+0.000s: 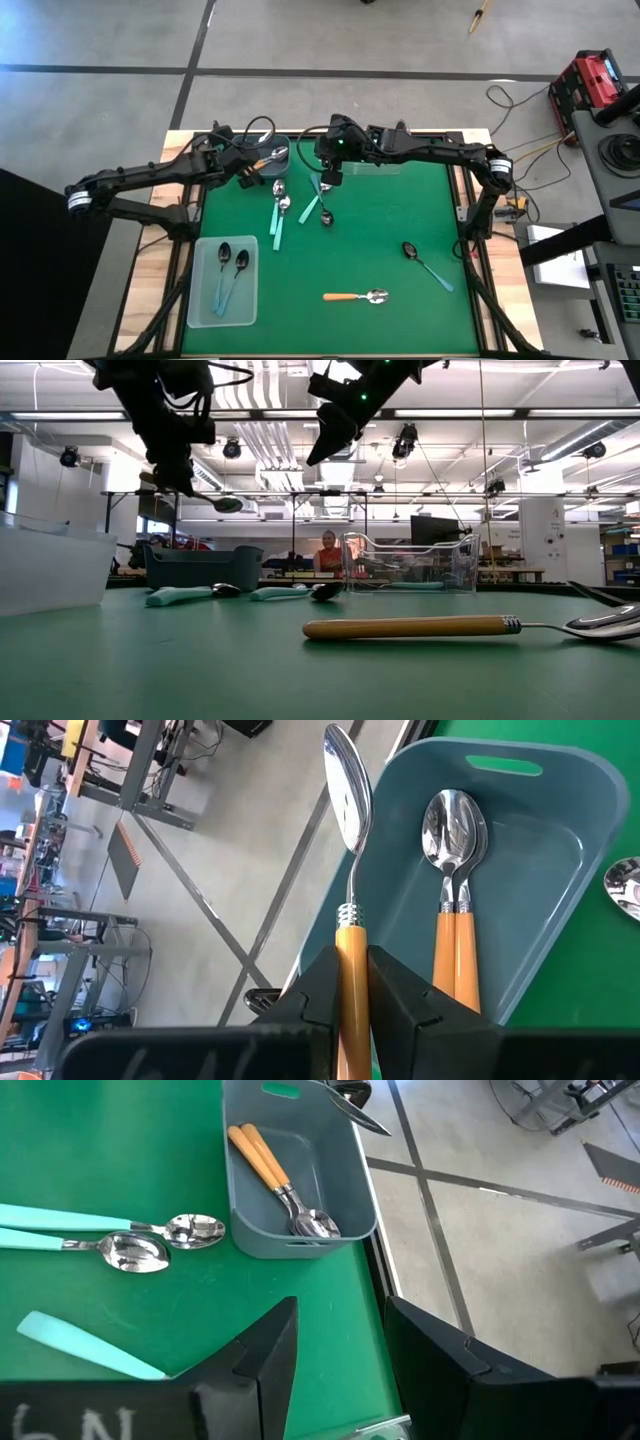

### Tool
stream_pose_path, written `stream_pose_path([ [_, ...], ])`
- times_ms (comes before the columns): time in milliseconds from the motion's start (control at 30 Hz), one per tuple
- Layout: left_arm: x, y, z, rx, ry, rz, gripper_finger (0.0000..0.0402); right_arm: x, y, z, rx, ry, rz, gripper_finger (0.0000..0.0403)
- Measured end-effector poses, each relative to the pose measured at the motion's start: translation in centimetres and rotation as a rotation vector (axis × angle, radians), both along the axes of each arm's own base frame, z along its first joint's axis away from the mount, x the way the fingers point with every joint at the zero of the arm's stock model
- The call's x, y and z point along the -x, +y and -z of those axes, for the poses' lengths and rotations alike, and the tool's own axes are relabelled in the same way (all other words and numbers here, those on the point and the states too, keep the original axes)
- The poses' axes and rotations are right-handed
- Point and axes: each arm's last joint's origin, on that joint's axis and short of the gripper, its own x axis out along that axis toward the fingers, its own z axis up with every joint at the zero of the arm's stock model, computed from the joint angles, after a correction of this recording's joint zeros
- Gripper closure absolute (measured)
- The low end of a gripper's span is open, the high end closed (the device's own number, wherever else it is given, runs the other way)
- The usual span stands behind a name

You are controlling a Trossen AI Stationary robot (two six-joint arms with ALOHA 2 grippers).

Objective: Sort silverware by color (type)
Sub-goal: Put the yellow spoon into the gray bin

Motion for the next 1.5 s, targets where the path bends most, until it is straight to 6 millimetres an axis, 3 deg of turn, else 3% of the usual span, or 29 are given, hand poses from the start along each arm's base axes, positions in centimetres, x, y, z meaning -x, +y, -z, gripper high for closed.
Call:
stream_pose_path([
  [733,-0.2,1.0,1.8,-0.046,-0.021,0.002,0.0385,0.1,-0.3,0.4,-0.005,0.013,0.01,0.0259],
  [1500,-1.6,2.1,4.8,-0.015,0.156,-0.008,0.0385,0.5,-0.5,1.1,-0.016,0.074,0.01,0.0259],
])
